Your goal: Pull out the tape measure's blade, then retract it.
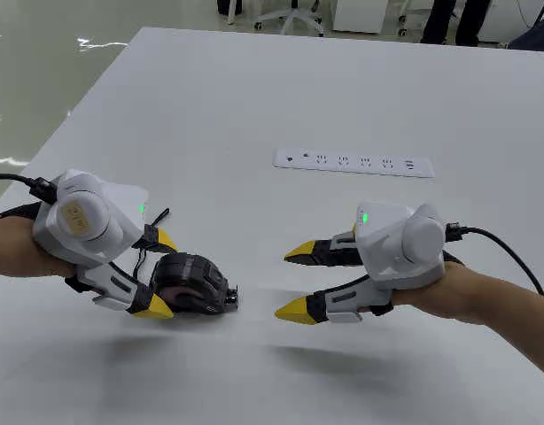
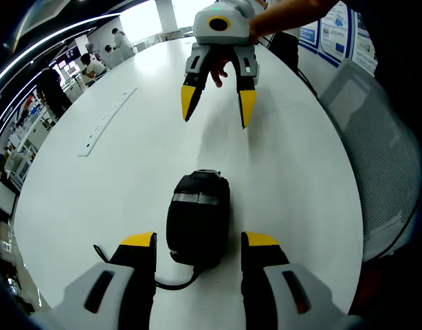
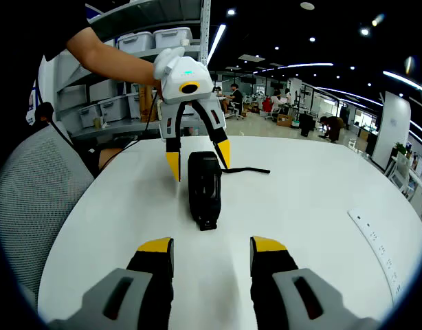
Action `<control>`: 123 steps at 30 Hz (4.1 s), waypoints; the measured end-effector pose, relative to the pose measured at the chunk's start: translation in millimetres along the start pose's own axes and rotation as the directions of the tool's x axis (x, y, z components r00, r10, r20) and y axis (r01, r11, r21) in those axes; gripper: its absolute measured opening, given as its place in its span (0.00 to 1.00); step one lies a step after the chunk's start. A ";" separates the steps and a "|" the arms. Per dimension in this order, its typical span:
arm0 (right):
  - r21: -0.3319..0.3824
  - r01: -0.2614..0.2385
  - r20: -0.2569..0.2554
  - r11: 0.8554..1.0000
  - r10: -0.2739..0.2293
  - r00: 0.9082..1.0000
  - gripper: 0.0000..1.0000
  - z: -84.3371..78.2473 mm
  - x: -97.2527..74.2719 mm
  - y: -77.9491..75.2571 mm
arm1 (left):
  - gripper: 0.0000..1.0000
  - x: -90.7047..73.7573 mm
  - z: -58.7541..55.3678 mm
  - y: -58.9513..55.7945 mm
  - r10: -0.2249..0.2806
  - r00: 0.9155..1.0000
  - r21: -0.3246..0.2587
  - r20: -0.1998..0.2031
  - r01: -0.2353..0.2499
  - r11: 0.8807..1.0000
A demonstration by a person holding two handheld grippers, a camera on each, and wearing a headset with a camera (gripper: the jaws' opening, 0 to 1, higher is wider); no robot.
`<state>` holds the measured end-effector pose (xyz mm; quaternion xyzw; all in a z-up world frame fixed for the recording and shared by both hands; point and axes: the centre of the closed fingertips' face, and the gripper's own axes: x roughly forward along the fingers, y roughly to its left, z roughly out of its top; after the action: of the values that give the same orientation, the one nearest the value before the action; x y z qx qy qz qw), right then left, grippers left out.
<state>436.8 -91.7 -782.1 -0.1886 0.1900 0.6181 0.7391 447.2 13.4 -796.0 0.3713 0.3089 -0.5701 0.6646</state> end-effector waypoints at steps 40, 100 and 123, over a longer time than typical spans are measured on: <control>-0.054 -0.085 -0.110 0.995 0.079 0.991 0.17 -14.3 71.9 12.1 | 0.28 3.5 -4.2 -4.8 -0.090 0.994 0.028 -0.068 0.092 0.995; -0.111 -0.110 -0.148 0.988 0.093 0.985 0.12 -13.3 68.1 9.0 | 0.27 7.8 -8.2 -1.0 -0.068 0.995 0.008 -0.075 0.068 0.998; -0.112 -0.111 -0.152 0.988 0.093 0.984 0.12 -18.1 58.0 7.8 | 0.27 7.5 -7.2 -1.9 -0.064 0.996 0.002 -0.068 0.064 0.998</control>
<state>437.7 -50.9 -827.7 -0.2676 0.2157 0.6499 0.6779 446.6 15.4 -806.3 0.3816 0.3419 -0.5788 0.6344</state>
